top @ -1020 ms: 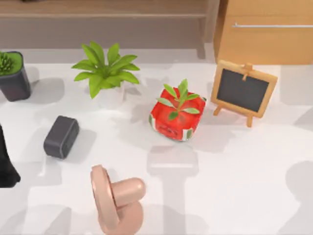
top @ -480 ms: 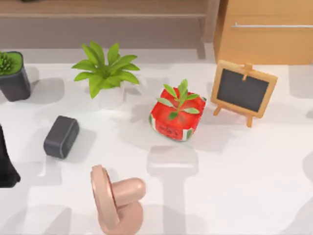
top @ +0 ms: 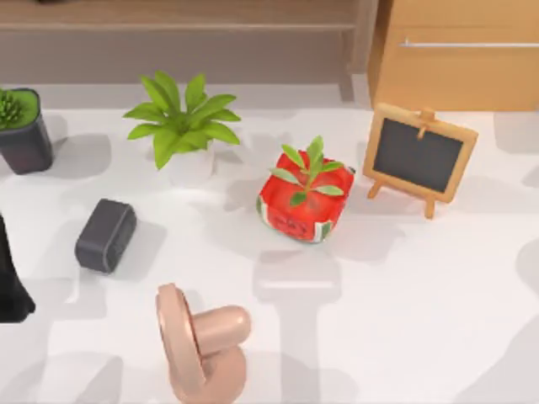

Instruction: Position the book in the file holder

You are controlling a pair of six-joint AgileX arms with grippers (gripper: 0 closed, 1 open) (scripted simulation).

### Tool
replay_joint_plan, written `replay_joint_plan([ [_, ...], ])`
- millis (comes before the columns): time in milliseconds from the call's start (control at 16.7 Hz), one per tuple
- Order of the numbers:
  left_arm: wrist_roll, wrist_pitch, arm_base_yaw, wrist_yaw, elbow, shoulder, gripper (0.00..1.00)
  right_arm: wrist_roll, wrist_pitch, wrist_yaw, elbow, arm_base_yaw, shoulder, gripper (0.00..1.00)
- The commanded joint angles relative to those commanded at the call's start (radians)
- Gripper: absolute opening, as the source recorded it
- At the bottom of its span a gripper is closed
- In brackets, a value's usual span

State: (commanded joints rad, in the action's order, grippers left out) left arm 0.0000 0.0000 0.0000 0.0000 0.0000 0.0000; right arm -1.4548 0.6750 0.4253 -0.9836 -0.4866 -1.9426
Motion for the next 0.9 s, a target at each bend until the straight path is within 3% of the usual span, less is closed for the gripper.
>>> replay_joint_plan([
  [300, 0.0, 0.0, 0.0, 0.0, 0.0, 0.0, 1.0, -0.003, -0.004, -0.009, -0.025, 0.004, -0.026, 0.0],
  [900, 0.0, 0.0, 0.0, 0.0, 0.0, 0.0, 1.0, -0.003, -0.004, -0.009, -0.025, 0.004, -0.026, 0.75],
])
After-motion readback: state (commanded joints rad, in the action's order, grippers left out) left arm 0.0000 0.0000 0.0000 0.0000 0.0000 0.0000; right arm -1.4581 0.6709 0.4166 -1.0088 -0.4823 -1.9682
